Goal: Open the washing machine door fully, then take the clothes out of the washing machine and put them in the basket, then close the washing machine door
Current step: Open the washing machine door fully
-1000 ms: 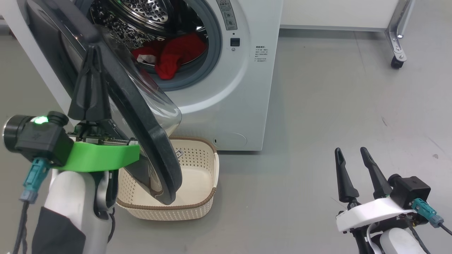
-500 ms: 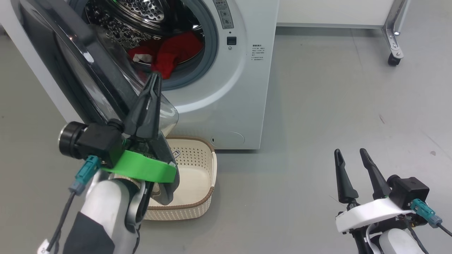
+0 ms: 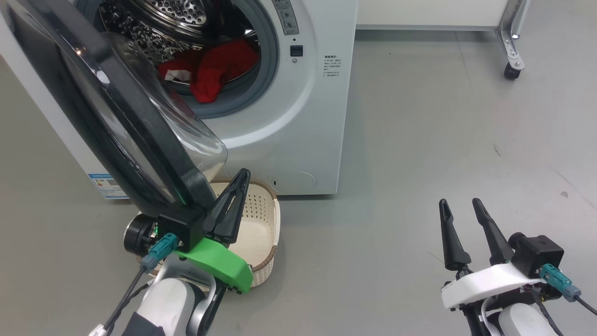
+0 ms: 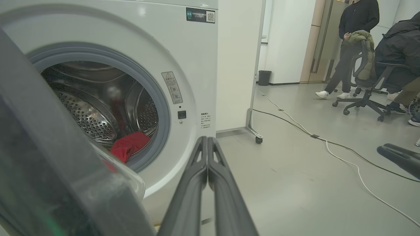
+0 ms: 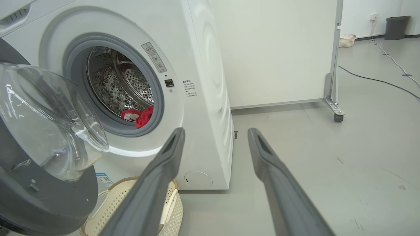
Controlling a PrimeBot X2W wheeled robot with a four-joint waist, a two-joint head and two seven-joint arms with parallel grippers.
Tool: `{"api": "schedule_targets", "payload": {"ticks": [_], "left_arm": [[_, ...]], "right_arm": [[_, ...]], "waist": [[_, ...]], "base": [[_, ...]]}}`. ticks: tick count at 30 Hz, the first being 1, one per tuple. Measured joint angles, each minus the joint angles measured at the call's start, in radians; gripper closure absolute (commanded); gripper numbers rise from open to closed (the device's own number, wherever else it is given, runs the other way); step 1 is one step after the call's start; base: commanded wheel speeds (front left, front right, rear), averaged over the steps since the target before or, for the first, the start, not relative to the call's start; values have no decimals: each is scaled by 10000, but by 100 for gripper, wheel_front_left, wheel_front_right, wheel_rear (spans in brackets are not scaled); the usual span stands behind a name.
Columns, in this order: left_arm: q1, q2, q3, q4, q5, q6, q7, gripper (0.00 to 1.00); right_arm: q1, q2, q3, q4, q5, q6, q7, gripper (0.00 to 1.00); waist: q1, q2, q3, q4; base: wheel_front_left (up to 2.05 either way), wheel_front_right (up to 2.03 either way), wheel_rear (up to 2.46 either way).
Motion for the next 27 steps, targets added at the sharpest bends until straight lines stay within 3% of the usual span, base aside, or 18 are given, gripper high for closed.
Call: {"api": "schedule_targets", "payload": {"ticks": [27], "left_arm": [[155,-29,157,1532,-715,337,82,100]], "right_arm": [[-2,174,-127,142,-173,130,0,0]], "waist": [[0,0,167,-250]], "base": [[0,0,0]]}}
